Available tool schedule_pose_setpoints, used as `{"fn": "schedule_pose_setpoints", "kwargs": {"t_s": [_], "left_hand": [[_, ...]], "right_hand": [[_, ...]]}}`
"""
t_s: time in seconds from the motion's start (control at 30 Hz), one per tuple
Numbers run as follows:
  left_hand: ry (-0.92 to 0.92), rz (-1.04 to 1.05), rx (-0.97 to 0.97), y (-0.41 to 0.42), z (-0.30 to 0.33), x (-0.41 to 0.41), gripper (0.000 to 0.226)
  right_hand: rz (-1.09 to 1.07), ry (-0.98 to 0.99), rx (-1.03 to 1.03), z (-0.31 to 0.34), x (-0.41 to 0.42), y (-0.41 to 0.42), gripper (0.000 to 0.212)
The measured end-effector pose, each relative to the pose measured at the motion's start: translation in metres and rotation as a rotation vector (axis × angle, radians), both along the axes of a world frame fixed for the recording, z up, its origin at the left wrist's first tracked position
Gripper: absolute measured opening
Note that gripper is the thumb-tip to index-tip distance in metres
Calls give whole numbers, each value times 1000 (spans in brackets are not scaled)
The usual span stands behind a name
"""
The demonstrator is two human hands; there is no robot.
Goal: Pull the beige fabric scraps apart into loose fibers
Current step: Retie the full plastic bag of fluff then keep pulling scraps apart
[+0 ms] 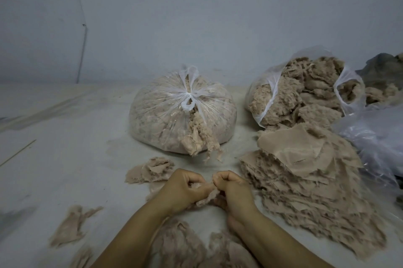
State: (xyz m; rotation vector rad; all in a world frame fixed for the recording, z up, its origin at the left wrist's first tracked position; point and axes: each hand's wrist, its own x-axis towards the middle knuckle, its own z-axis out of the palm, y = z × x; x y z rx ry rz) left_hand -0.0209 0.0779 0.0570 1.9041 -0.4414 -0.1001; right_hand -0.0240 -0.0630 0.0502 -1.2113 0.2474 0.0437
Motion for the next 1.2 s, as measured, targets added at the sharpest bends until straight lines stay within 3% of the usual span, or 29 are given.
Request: {"fn": "schedule_pose_setpoints", "kwargs": {"t_s": [0.07, 0.13, 0.23, 0.33, 0.4, 0.47, 0.87, 0.97, 1.07, 1.2], "left_hand": [[-32, -61, 54, 0, -2, -5, 23], [-14, 31, -5, 7, 0, -4, 26], [39, 182, -167, 19, 1, 2, 38], [94, 122, -205, 10, -2, 0, 28], [121, 112, -255, 6, -3, -2, 24], [159, 117, -321, 8, -2, 0, 26], [350, 142, -458, 8, -1, 1, 31], [289, 105, -360, 10, -2, 2, 34], [186, 141, -274, 10, -4, 2, 17], [81, 370, -134, 17, -6, 11, 20]], "right_hand": [[-96, 14, 37, 3, 9, -14, 32], [-94, -10, -33, 1, 12, -24, 33], [58, -17, -116, -3, 9, -22, 30], [256, -51, -212, -1, 5, -19, 36], [341, -89, -257, -1, 2, -16, 23], [344, -89, -212, -3, 1, -13, 12], [302, -34, -108, -2, 3, -14, 20], [308, -44, -107, -1, 2, -14, 16], [306, -43, -124, -3, 1, -12, 13], [161, -113, -236, -1, 4, -13, 1]]}}
